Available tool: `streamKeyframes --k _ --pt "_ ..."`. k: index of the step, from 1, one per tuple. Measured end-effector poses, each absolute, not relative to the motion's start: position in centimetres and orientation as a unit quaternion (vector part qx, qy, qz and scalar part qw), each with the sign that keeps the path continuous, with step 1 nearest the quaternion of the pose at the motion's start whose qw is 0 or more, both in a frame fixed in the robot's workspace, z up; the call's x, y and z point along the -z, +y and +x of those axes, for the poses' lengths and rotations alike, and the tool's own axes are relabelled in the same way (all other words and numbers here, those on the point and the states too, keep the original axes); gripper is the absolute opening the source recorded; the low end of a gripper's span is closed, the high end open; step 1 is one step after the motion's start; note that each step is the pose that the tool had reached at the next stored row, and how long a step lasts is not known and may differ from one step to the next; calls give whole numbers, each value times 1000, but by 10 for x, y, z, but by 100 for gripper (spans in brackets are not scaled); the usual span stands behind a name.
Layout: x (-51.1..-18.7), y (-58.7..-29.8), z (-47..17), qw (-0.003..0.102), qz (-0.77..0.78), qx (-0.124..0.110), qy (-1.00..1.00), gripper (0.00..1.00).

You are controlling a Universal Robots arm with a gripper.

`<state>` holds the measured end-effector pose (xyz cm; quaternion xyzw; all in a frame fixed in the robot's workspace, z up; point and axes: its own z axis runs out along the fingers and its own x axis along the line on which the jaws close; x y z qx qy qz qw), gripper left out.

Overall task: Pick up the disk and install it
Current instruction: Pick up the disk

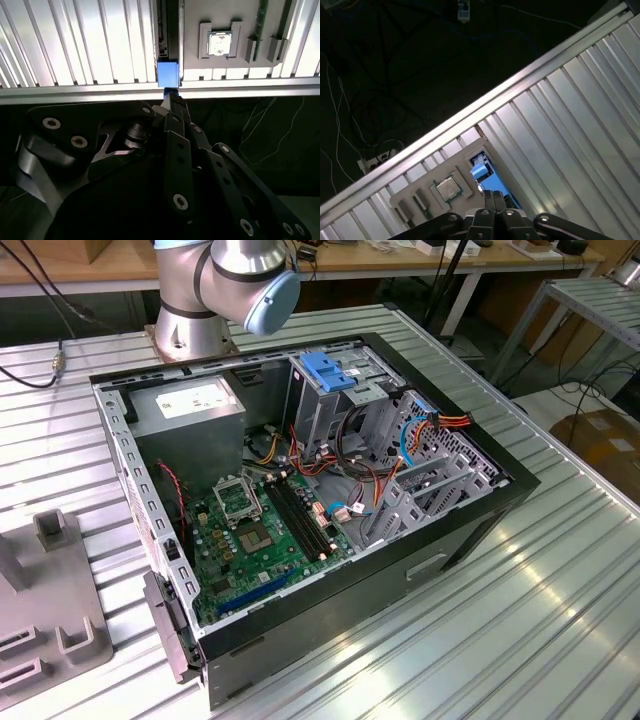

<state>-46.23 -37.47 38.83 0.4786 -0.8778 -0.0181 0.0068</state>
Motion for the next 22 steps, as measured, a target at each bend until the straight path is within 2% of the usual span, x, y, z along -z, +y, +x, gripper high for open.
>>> streamKeyframes --k 22 --pt "-387 -375 -462 11 663 16 -748 10"
